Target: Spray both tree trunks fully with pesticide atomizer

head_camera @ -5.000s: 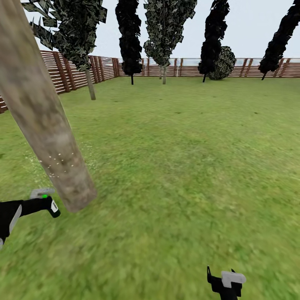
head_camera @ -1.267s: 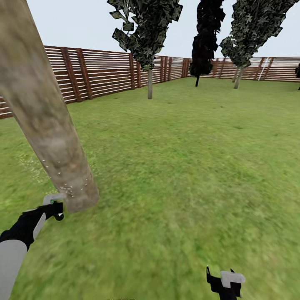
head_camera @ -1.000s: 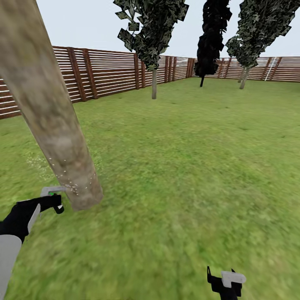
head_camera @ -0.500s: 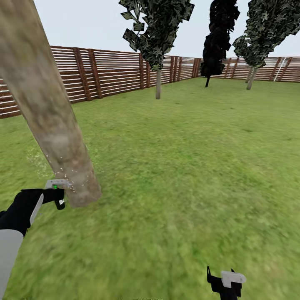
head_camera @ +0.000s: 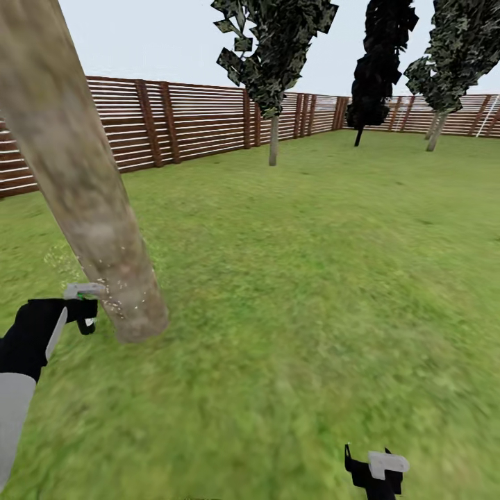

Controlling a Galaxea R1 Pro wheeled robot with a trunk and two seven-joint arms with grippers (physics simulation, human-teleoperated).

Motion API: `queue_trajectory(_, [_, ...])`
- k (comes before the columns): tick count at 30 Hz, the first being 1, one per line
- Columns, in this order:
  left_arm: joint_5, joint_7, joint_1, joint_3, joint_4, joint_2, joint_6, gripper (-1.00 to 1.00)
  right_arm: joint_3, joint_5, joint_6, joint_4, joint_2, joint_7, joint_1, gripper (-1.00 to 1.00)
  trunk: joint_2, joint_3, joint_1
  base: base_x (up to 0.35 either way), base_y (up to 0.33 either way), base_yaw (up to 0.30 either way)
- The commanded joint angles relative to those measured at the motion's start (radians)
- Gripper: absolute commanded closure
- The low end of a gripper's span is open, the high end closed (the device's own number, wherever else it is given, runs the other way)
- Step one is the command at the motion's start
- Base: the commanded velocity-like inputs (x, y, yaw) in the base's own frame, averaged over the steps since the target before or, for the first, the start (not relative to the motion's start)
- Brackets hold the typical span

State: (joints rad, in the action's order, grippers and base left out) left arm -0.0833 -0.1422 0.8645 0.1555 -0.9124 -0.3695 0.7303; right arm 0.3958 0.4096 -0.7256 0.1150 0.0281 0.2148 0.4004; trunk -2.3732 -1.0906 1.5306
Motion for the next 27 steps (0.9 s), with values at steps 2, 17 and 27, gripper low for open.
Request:
queue_trajectory(2, [0.002, 0.031, 0.013, 0.02, -0.001, 0.002, 0.003, 1.0, 0.0, 0.0, 0.0, 0.0, 0.0, 0.0, 0.0, -1.0, 0.0, 0.0, 0.0, 0.0, 0.0, 0.271])
queue_trajectory(17, [0.002, 0.041, 0.004, 0.023, -0.094, 0.006, 0.04, 1.0, 0.001, 0.0, 0.0, 0.0, 0.002, 0.0, 0.0, -1.0, 0.0, 0.0, 0.0, 0.116, -0.192, 0.015])
queue_trajectory(27, [0.002, 0.043, 0.004, 0.023, -0.094, 0.006, 0.065, 1.0, 0.001, 0.0, 0.0, 0.0, 0.001, 0.0, 0.0, -1.0, 0.0, 0.0, 0.0, 0.16, -0.253, 0.182])
